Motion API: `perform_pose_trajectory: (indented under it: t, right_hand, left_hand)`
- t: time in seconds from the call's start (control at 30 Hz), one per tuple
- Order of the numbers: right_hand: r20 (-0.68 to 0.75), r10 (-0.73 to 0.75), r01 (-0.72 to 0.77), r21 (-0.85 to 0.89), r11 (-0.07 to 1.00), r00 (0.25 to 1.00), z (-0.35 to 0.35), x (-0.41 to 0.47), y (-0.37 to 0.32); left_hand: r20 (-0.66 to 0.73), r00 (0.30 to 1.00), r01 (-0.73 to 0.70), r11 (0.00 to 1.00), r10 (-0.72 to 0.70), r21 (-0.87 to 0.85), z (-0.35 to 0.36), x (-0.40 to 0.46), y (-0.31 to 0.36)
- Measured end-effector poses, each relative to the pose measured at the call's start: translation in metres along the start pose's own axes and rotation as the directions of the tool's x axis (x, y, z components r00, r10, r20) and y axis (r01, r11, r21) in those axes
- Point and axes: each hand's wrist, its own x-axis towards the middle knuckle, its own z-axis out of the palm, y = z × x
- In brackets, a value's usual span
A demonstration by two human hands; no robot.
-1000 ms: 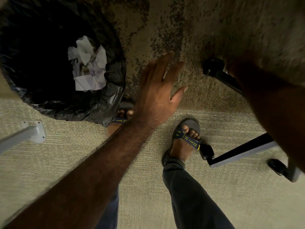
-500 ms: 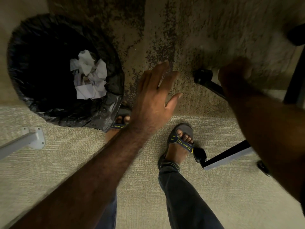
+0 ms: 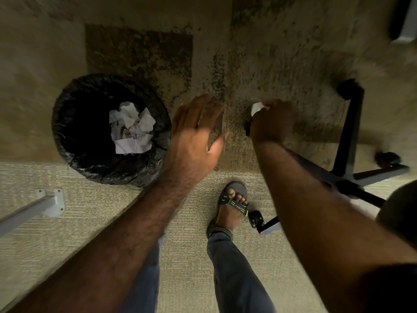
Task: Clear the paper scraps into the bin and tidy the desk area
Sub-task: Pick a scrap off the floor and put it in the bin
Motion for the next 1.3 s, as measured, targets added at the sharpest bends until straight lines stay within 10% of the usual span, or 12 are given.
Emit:
perform_pose_trajectory:
  t: [0.5, 1.3]
  right_hand:
    - [-0.107, -0.315, 0.330, 0.184, 0.926, 0.943, -0.007, -0.144, -0.108]
    - [0.271, -0.696, 0.708, 0.065, 0.703, 0.666, 0.024, -0.234, -0.140]
  left_hand:
    - [-0.109, 0.992, 0.072, 0.997, -0.069, 0.024, -0.131, -0.015, -0.049]
    - [-0.100, 0.985, 0.152, 0.984, -0.143, 0.091, -0.197, -0.037, -0.084]
